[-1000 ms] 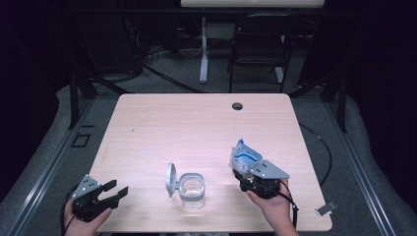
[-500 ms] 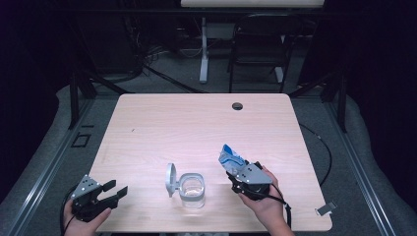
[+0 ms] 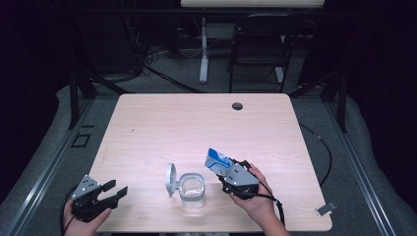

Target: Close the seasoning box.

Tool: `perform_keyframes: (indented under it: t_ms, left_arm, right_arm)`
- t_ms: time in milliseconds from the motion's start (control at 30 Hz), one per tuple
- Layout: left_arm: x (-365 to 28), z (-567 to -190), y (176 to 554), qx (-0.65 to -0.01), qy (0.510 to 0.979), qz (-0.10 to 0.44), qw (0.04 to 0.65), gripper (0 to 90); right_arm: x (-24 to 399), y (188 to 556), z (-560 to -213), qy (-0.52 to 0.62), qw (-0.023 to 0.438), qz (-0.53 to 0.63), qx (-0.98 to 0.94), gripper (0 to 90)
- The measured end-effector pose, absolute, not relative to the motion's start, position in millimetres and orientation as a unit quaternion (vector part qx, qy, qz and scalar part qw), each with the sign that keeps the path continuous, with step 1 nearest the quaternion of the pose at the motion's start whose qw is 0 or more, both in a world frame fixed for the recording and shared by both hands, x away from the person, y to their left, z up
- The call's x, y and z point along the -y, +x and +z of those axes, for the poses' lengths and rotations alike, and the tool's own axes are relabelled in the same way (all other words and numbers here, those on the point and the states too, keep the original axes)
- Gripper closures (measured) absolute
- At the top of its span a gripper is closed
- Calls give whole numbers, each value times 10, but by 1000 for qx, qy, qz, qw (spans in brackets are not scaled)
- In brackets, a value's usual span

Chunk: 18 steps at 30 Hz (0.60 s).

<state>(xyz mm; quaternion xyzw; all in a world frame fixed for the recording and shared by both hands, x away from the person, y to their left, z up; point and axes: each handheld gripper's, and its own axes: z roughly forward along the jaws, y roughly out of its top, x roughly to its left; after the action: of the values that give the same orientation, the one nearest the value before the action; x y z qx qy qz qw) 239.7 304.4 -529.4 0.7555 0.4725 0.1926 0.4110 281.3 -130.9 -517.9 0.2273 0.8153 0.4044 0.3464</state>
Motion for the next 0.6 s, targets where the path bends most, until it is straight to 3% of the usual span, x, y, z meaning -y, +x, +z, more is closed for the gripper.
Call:
perform_keyframes:
  t_ms: [300, 600]
  left_arm:
    - [-3090, -5288, 2371, -480, 752, 200, 405, 455]
    - [-3140, -5296, 2328, -492, 744, 202, 404, 455]
  right_arm:
    - [1300, 3005, -5038, 180, 318, 417, -832, 416]
    - [1297, 2972, -5053, 132, 308, 389, -858, 416]
